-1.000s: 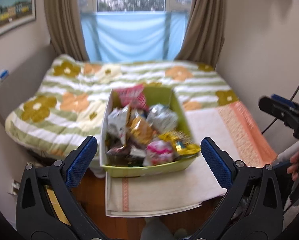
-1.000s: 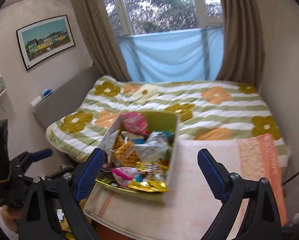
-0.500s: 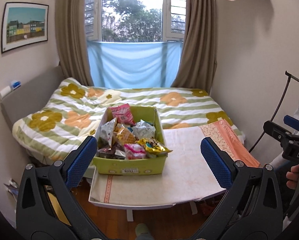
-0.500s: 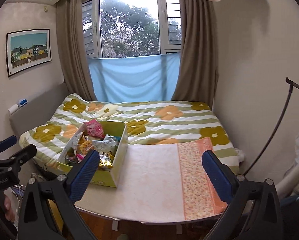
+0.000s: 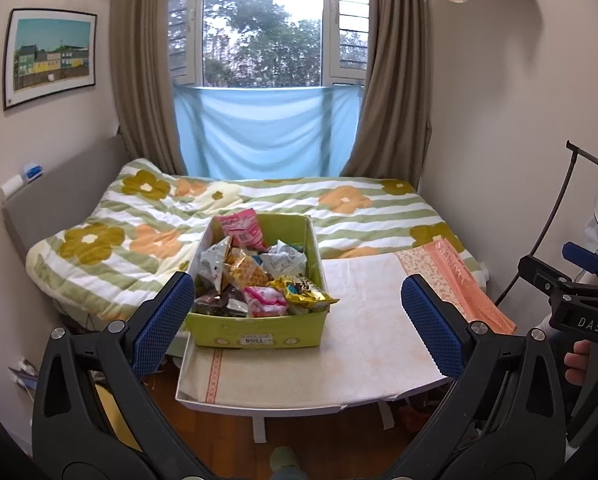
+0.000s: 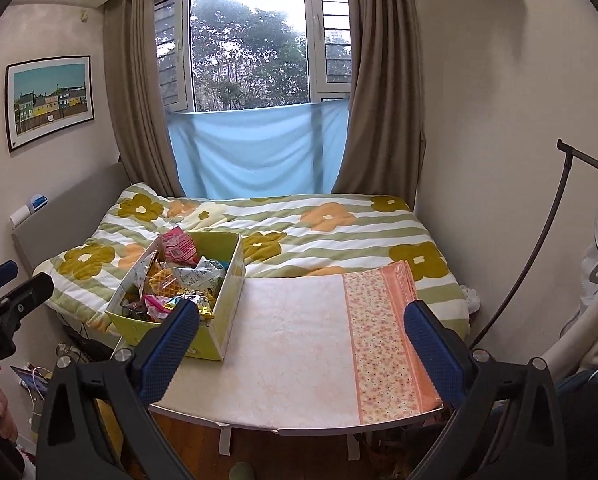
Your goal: Organize snacks
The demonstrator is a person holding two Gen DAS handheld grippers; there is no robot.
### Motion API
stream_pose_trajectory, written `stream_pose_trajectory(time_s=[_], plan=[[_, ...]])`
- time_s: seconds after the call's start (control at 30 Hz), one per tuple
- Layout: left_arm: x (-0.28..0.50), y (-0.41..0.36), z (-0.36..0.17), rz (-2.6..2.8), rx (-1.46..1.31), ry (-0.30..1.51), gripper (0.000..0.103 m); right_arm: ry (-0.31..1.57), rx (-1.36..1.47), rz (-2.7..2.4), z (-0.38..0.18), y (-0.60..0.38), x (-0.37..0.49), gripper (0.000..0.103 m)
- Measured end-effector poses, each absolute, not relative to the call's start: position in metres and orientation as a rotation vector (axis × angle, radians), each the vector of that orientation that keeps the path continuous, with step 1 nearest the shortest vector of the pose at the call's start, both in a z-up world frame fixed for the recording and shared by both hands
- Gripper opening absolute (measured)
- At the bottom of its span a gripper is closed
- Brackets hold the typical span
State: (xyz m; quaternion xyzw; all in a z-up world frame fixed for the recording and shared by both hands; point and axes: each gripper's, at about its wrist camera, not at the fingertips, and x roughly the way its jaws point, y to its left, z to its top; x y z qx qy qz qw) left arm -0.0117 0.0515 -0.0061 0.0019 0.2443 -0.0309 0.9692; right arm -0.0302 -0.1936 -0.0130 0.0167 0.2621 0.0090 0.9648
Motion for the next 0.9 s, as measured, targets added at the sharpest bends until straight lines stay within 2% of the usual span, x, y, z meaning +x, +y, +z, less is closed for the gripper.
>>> stream_pose_trajectory(time_s=[0.9], plan=[[0.003,0.054,-0.011,-0.047,0.021,0.507,0.103,0.546,0.034,0.002,-0.015,-0.186,-0.03,0.102]])
